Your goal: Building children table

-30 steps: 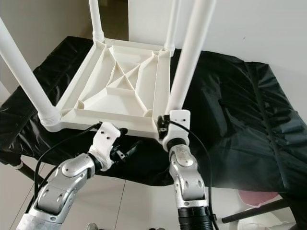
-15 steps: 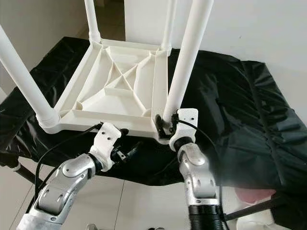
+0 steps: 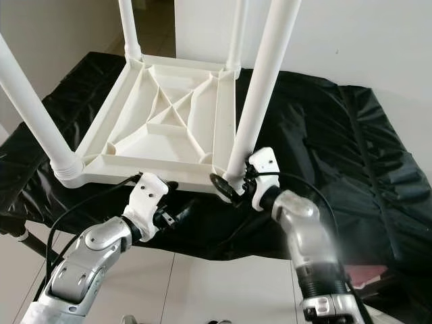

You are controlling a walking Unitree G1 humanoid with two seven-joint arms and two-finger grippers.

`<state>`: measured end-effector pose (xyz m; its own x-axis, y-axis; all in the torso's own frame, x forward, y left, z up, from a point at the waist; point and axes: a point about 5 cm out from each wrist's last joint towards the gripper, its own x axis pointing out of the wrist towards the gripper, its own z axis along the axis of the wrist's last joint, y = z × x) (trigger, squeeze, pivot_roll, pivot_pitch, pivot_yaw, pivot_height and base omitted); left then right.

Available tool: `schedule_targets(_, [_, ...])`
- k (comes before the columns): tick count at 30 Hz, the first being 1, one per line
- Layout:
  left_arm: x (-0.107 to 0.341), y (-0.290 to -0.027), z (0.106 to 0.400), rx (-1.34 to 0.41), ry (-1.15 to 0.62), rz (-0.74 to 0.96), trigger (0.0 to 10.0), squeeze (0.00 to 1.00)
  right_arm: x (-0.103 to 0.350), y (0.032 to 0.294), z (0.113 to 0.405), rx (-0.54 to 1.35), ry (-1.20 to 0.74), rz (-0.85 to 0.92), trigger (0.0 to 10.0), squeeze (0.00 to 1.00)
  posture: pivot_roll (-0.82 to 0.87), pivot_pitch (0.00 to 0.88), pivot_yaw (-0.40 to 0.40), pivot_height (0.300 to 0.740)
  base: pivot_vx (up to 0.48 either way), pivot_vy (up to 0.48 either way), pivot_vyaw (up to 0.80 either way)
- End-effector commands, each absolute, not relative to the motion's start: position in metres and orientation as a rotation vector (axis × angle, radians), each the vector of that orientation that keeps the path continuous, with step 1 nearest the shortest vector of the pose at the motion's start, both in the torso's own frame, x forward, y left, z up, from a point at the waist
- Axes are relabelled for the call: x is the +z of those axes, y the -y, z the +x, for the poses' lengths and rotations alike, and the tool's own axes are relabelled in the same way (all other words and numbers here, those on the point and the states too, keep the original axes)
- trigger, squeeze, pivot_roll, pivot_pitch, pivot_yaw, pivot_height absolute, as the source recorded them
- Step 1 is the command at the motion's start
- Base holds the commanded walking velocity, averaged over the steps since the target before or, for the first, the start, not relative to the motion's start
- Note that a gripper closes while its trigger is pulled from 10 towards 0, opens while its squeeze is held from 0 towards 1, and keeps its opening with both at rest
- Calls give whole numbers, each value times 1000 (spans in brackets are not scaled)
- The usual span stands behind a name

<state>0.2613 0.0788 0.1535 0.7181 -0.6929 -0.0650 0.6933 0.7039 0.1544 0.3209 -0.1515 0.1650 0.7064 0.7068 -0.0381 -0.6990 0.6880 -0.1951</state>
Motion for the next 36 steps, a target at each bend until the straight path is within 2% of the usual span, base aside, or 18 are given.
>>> schedule_targets(1, [151, -79, 260, -741, -16, 170, 10000, 0, 159, 151, 320, 834, 18, -215, 0, 0, 49, 107, -55, 740, 0, 0, 0])
schedule_targets(12, [151, -80, 260, -735, -16, 172, 10000, 0, 156, 153, 327, 851, 25, -227, 0, 0, 61, 107, -55, 740, 0, 0, 0])
schedule_targets(13, [151, -80, 260, -735, -16, 172, 10000, 0, 154, 155, 329, 837, 18, -227, 3647, 0, 59, 106, -53, 740, 0, 0, 0])
schedule_targets(14, [151, -80, 260, -737, -17, 172, 10000, 0, 152, 158, 331, 798, 0, -209, 10000, 0, 57, 107, -51, 740, 0, 0, 0])
schedule_targets(22, [151, -79, 260, -741, -18, 172, 10000, 0, 155, 162, 337, 697, -19, -103, 10000, 0, 55, 107, -49, 740, 0, 0, 0])
schedule_targets(28, [151, -78, 260, -748, -18, 172, 10000, 0, 157, 149, 330, 565, -5, -7, 10000, 0, 48, 104, -48, 740, 0, 0, 0])
schedule_targets(32, [150, -76, 259, -760, -19, 173, 10000, 0, 153, 140, 322, 355, -55, 67, 10000, 0, 44, 97, -49, 740, 0, 0, 0])
schedule_targets(33, [150, -76, 259, -760, -19, 173, 10000, 0, 153, 140, 322, 355, -55, 67, 10000, 0, 44, 97, -49, 740, 0, 0, 0])
schedule_targets(36, [150, -75, 259, -763, -20, 166, 10000, 0, 143, 142, 310, 131, -95, 28, 10000, 0, 41, 85, -51, 740, 0, 0, 0])
